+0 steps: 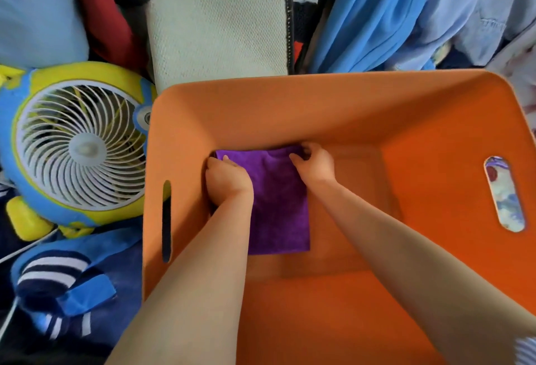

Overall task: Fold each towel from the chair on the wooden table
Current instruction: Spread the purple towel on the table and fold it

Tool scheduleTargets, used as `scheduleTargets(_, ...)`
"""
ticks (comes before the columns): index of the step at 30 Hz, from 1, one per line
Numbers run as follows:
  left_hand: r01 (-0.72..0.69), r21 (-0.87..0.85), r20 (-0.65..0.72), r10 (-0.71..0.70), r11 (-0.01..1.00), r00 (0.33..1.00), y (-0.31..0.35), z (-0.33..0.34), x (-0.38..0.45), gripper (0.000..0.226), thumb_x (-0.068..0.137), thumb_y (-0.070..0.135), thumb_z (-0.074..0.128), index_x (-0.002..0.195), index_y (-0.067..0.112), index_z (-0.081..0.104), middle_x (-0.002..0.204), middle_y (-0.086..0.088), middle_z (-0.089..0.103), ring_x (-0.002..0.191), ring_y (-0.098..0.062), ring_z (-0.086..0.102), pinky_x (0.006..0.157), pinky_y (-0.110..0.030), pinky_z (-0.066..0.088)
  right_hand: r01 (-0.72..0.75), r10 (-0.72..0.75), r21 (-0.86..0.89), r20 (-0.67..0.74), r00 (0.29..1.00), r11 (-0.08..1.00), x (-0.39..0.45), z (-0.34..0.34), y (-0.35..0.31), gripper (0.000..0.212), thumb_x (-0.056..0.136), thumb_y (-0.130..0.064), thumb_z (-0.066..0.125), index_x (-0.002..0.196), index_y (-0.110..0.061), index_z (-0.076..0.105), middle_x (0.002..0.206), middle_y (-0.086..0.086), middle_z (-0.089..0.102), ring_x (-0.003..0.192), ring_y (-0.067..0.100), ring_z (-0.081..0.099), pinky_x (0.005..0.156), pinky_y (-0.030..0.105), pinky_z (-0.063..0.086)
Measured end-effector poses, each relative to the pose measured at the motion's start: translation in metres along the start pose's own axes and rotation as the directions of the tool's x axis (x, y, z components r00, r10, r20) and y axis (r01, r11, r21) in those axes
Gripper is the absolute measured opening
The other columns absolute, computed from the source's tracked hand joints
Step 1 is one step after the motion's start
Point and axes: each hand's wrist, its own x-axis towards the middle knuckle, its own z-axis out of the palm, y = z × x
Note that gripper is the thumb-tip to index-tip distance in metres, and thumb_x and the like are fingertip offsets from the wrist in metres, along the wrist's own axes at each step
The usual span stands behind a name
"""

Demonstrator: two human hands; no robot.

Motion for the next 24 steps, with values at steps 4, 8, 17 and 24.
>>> scheduleTargets(4,-0.310,0.053,-0.090,0.314,0.949,0.945,-0.016,-0.003,-0.022,0.051,0.087,0.001,0.045,0.137,-0.003,0.034,0.143,-0.018,0.036,0.134,-0.030,0.033,0.107,-0.027,0.020,0.177,-0.177,-0.098,0.007,0.984,0.979,-0.017,-0.013,0.000,0.040,0.087,-0.011,0.056,0.123,0.003,0.045,0.124,0.021,0.055,0.115,0.034,0.051,0.091,0.029,0.035)
scheduleTargets(8,-0.682,0.281,0.250,0.635,0.675,0.731,-0.039,-0.005,-0.028,0.045,0.089,0.003,0.044,0.133,-0.002,0.042,0.146,-0.019,0.032,0.139,-0.029,0.026,0.114,-0.035,0.016,0.459,-0.358,-0.422,0.298,0.885,0.782,-0.042,-0.023,0.012,0.044,0.090,-0.018,0.050,0.129,0.001,0.039,0.143,0.020,0.029,0.129,0.034,0.034,0.104,0.034,0.029)
scheduleTargets(17,-0.639,0.484,0.500,0.411,0.598,0.762,-0.074,0.006,-0.011,0.072,0.094,0.048,0.030,0.148,0.013,-0.003,0.156,-0.007,-0.012,0.144,-0.025,-0.012,0.117,-0.034,-0.002,0.520,-0.126,-0.606,0.571,0.811,0.602,-0.049,-0.001,0.029,0.067,0.096,-0.037,0.035,0.146,-0.020,-0.006,0.151,0.004,-0.030,0.144,0.027,-0.008,0.112,0.042,0.030)
scheduleTargets(24,-0.639,0.501,0.557,0.348,0.583,0.754,-0.041,-0.019,-0.011,0.069,0.094,0.036,0.042,0.148,0.012,0.006,0.157,-0.009,0.000,0.145,-0.025,0.002,0.117,-0.033,0.012,0.560,-0.080,-0.667,0.606,0.792,0.491,-0.048,-0.019,0.017,0.064,0.096,-0.042,0.033,0.146,-0.026,-0.004,0.153,0.004,-0.023,0.144,0.026,0.000,0.112,0.040,0.025)
